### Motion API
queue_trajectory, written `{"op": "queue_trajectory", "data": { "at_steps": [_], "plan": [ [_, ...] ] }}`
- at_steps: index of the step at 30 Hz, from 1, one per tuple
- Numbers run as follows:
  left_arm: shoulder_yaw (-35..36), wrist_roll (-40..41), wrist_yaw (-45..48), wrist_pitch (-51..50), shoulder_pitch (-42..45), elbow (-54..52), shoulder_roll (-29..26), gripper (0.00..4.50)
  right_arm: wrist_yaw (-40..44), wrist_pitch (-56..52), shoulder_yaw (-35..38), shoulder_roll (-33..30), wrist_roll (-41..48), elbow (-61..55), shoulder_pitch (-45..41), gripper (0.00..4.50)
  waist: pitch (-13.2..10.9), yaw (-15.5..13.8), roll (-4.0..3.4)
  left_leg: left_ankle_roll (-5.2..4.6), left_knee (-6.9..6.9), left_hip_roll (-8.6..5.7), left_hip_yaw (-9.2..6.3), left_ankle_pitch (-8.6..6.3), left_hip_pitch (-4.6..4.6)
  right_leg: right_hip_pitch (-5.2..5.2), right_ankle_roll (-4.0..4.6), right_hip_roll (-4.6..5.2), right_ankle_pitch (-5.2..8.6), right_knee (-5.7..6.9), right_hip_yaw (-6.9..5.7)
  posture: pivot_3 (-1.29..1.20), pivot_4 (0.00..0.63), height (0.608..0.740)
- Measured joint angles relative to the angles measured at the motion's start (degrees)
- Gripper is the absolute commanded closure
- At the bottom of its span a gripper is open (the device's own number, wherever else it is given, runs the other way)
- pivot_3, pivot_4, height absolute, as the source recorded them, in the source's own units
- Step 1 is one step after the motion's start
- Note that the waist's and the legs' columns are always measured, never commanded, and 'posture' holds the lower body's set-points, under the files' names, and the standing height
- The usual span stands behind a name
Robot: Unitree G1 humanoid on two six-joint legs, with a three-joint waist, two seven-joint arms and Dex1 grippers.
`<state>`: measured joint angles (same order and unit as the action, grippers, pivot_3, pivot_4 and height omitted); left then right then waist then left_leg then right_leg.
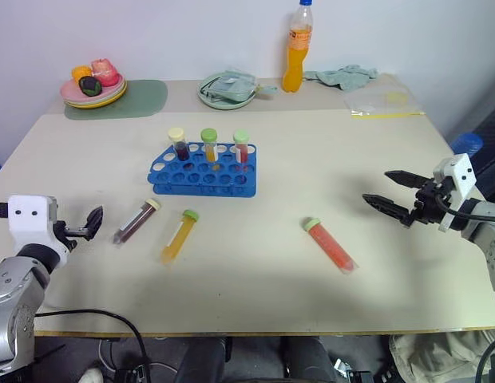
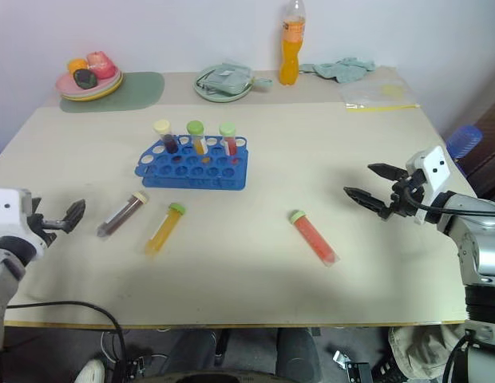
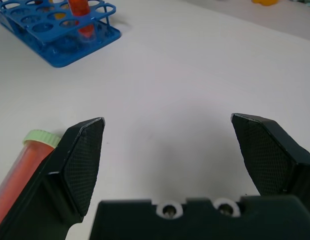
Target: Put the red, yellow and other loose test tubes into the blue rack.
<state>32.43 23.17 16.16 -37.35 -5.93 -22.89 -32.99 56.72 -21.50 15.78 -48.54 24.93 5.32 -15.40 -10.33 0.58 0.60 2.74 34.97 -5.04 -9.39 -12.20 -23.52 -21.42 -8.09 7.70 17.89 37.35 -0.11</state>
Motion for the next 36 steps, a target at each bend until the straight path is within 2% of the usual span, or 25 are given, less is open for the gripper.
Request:
{"op": "queue_trajectory", "data": {
  "at_steps": [8,17,24,27,32,36],
  "plan": [
    [-0.09,0.01,-0.83,0.17,0.99,-0.7,1.43,0.03,-0.37,-0.11,-1.54,0.08,-0.55,0.02,-1.75,0.0,0.0,0.0,0.0,0.0,0.0,0.0,0.0,0.0,-0.01,0.0,0.0,0.0,0.0,-0.02,0.0,0.0,0.15,0.74],
    [-2.31,3.15,2.58,1.44,5.38,-2.41,2.2,0.03,-3.47,-8.71,-1.59,-0.83,-0.22,-6.27,-2.01,0.0,-0.01,-0.05,-0.01,0.0,0.02,0.0,0.0,0.0,-0.05,-0.01,0.0,0.0,0.0,-0.04,0.0,0.0,0.15,0.74],
    [-13.11,7.88,10.31,1.94,8.7,-6.02,3.22,0.03,-7.39,-23.96,-2.93,-4.68,3.5,-16.2,-7.4,0.0,-0.02,0.07,-0.03,-0.06,0.01,-0.03,0.11,-0.04,-0.08,-0.04,-0.01,-0.01,-0.01,-0.11,0.0,0.0,0.15,0.74],
    [-20.01,7.88,15.6,2.98,9.08,-6.25,2.04,0.03,-10.23,-36.52,-7.02,-6.94,5.25,-21.62,-9.54,0.0,-0.03,-0.04,-0.04,-0.06,0.04,-0.01,0.14,-0.04,-0.23,-0.14,0.01,-0.01,0.0,-0.11,-0.02,0.0,0.15,0.74],
    [-27.87,7.89,23.16,5.2,10.14,-6.58,0.62,0.03,-15.79,-63.18,-12.35,-5.43,11.45,-31.37,-16.54,0.0,-0.02,0.04,-0.07,-0.07,0.15,-0.01,0.02,-0.02,-0.86,-0.78,0.02,0.0,-0.03,-0.05,0.0,0.0,0.15,0.74],
    [-32.76,7.48,25.77,6.39,9.76,-7.21,1.03,0.03,-21.73,-70.16,-17.47,-5.49,15.97,-34.55,-18.75,0.0,-0.02,-0.11,-0.06,-0.08,0.17,-0.03,0.02,-0.02,-0.97,-0.84,-0.06,0.03,-0.08,-0.05,-0.01,0.0,0.15,0.74]
  ]
}}
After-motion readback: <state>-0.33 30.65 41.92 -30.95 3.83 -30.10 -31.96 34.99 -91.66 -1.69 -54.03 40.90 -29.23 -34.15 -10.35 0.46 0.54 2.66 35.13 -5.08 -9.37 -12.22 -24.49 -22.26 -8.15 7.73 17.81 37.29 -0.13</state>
